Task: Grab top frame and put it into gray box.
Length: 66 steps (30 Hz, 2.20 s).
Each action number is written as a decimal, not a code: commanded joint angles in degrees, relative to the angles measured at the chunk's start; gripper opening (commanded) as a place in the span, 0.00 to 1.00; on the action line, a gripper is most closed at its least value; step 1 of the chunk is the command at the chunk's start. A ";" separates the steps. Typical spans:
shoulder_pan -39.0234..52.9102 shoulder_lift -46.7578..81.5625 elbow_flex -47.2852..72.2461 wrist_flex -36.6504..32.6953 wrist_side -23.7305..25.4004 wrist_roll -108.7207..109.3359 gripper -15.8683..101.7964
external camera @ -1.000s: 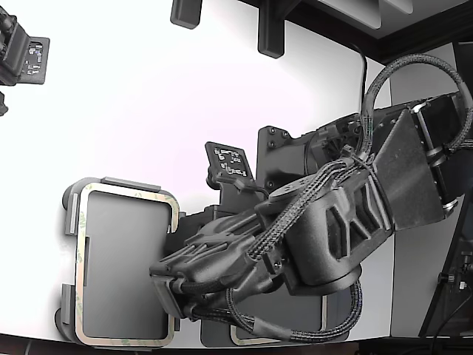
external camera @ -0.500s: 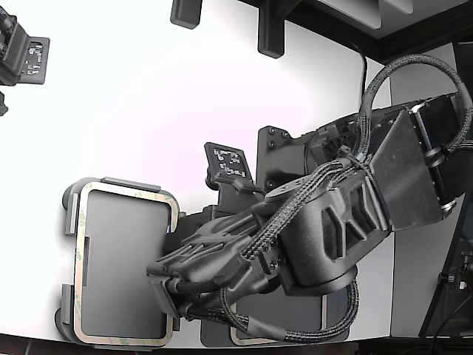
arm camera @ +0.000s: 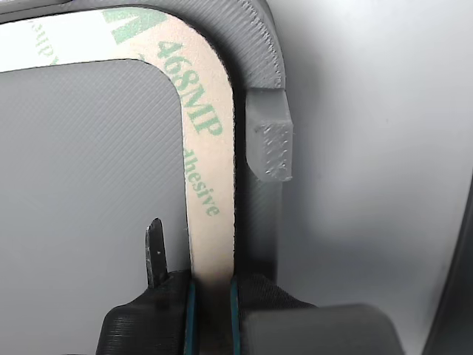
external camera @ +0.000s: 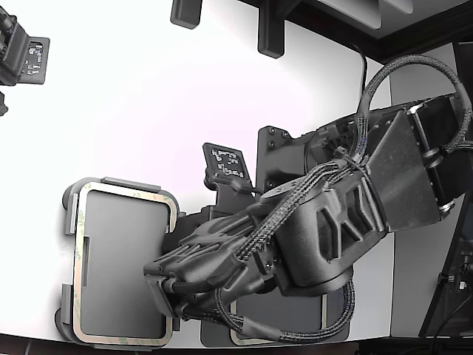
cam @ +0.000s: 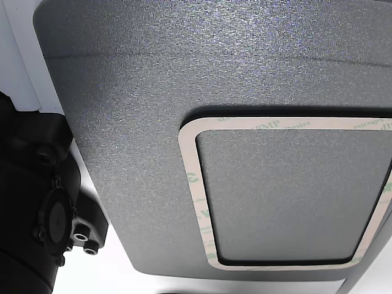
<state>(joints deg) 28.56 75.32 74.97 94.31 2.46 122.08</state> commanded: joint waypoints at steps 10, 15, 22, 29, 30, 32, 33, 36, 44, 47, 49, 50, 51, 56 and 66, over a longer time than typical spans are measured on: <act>-0.79 1.49 -1.05 0.70 0.09 -0.09 0.03; -1.05 1.23 -1.14 0.70 0.18 -0.26 0.03; -1.23 0.79 -1.41 0.70 -0.09 -0.44 0.03; -1.23 0.97 -1.32 0.70 0.18 -0.35 0.04; -1.23 0.97 -1.32 0.70 0.35 -0.35 0.07; -1.23 0.97 -1.67 0.62 0.53 -0.53 0.58; -1.23 0.88 -1.85 0.62 0.35 -0.79 0.87; -1.23 0.88 -2.11 0.62 0.88 -0.97 0.98; -1.32 2.20 -5.80 -2.11 8.88 -5.01 0.98; -2.29 3.69 -7.47 -3.43 11.87 -10.55 0.98; -2.90 5.80 -7.56 -4.48 14.59 -16.26 0.98; -3.16 7.56 -5.98 -6.15 16.79 -20.74 0.98; -3.43 9.67 -3.87 -8.44 19.60 -24.61 0.98; -7.56 23.99 11.43 -22.68 27.16 -55.37 0.98; -21.97 53.09 40.34 -39.81 11.43 -104.77 0.98</act>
<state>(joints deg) 10.02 117.60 107.14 57.30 18.63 41.75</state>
